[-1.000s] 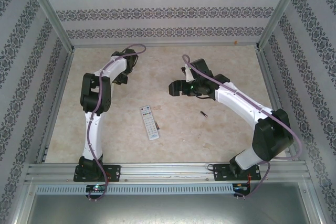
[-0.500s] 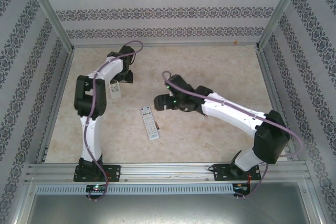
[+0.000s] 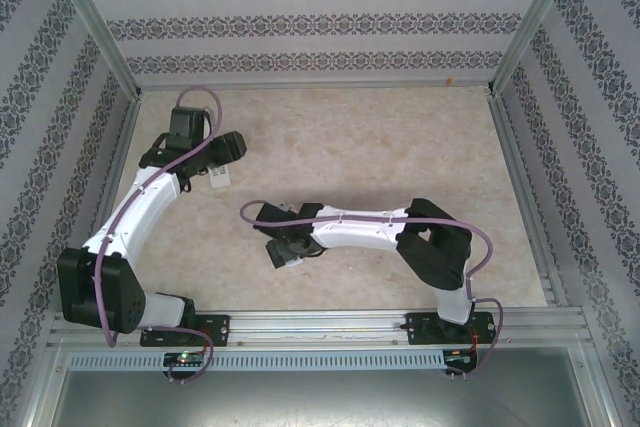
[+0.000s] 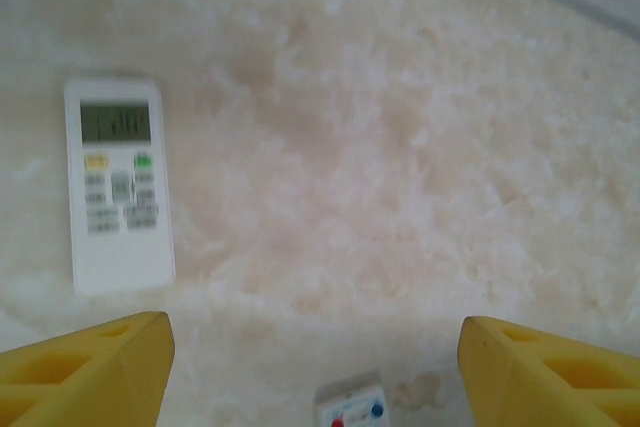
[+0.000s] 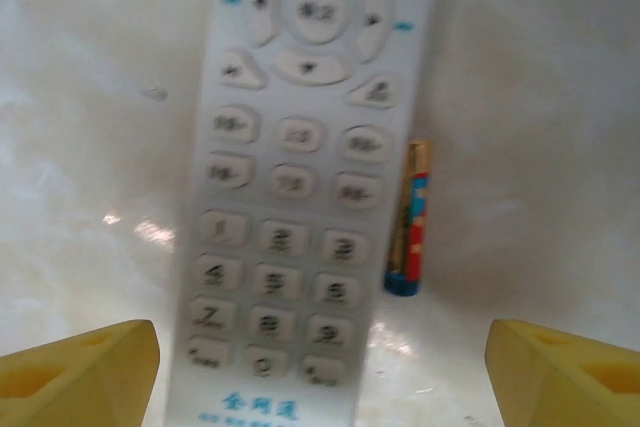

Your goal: Load the batteries into the remote control

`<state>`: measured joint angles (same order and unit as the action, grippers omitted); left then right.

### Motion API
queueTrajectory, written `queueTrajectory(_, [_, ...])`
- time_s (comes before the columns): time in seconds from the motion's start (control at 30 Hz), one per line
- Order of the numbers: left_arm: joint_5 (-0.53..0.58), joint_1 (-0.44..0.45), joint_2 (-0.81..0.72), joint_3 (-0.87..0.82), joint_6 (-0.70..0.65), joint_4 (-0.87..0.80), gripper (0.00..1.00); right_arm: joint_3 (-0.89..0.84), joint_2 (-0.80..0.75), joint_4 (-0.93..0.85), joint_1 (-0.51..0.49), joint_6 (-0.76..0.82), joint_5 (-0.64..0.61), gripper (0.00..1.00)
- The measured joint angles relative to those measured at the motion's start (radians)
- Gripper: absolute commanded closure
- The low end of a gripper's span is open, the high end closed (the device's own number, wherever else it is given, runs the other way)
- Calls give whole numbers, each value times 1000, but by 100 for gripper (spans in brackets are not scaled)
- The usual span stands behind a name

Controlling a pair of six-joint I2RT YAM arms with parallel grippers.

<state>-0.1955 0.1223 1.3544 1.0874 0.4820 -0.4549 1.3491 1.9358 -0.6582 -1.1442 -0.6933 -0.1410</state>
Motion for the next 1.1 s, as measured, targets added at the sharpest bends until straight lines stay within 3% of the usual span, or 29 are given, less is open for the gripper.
queueTrajectory(0.1, [-15, 0, -2, -53, 23, 6, 24, 29, 17, -23, -19, -13, 0, 29])
queueTrajectory(0.43, [-47, 0, -2, -64, 50, 71, 22, 34, 61, -31, -24, -37, 21, 41])
queueTrajectory(0.53, [-75, 0, -2, -66, 51, 92, 21, 50, 80, -35, -23, -31, 25, 49])
queueTrajectory(0.73, [-141, -2, -55, -96, 80, 112, 21, 31, 28, -10, -7, -11, 34, 57])
queueTrajectory(0.93, [-320, -6, -152, -121, 193, 213, 21, -136, -302, 162, 192, 23, 202, 64])
queueTrajectory(1.03, [-426, 0, -148, -120, 232, 265, 21, -129, -354, 244, 278, 56, 281, 64])
queueTrajectory(1.1, [-485, 13, -122, -116, 249, 285, 20, -121, -353, 268, 283, 77, 330, 63])
